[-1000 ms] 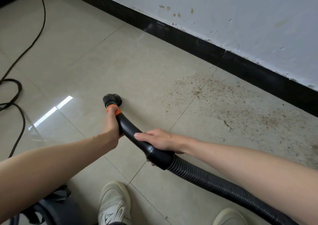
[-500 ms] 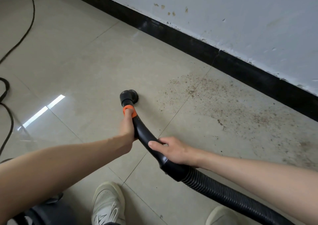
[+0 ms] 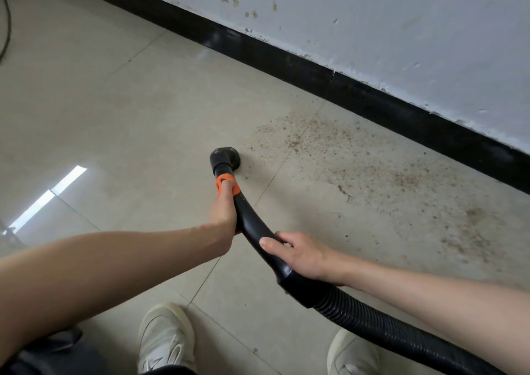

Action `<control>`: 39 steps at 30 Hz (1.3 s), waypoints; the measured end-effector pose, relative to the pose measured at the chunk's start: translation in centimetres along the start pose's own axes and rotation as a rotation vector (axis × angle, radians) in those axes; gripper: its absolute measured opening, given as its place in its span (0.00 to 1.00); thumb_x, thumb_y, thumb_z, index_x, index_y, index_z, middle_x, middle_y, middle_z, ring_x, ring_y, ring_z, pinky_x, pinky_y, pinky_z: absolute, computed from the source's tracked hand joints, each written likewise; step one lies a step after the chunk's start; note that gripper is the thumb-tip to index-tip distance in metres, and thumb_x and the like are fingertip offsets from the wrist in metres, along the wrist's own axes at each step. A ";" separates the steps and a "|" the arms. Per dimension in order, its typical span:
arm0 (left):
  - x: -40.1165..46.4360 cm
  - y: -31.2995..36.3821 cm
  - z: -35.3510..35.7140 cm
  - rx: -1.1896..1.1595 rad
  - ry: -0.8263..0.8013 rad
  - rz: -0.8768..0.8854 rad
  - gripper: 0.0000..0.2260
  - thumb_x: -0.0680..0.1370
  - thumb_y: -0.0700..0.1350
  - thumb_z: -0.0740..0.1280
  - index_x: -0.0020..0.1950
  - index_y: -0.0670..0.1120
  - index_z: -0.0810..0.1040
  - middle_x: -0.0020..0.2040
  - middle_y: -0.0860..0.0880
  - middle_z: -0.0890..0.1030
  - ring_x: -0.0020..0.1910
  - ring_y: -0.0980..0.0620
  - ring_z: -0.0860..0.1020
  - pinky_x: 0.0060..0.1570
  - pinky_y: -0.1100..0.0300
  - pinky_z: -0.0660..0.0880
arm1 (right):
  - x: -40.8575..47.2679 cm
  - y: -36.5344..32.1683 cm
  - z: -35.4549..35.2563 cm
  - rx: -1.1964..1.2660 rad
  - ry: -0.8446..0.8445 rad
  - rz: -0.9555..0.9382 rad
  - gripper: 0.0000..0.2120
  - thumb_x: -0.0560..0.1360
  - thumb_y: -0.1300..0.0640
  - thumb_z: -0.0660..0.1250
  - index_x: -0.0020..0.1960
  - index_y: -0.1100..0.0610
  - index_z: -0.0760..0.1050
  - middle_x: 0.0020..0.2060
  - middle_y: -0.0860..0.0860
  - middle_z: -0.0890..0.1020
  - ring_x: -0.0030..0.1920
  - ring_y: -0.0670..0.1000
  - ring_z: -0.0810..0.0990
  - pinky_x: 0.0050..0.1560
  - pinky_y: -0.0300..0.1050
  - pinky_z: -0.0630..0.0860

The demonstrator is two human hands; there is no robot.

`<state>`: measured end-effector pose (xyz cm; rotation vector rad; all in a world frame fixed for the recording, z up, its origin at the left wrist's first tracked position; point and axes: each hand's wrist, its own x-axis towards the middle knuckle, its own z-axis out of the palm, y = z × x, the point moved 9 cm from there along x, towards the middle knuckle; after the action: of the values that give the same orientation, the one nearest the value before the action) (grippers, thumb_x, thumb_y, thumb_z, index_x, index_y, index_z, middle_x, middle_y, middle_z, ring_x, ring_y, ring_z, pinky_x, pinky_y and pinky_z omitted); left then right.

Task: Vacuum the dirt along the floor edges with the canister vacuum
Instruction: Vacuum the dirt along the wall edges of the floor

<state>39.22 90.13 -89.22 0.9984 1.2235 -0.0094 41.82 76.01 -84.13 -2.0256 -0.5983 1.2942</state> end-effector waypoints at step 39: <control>9.1 13.0 15.6 0.246 -0.191 0.161 0.25 0.78 0.64 0.57 0.53 0.41 0.70 0.40 0.48 0.72 0.37 0.51 0.73 0.37 0.58 0.73 | 9.7 -1.3 -15.9 0.066 0.361 0.097 0.22 0.77 0.38 0.59 0.38 0.55 0.72 0.38 0.52 0.79 0.43 0.54 0.80 0.47 0.46 0.75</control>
<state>61.38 92.41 -88.26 1.2785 0.9802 -0.1288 60.24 79.03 -84.44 -2.1831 -0.2884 0.9517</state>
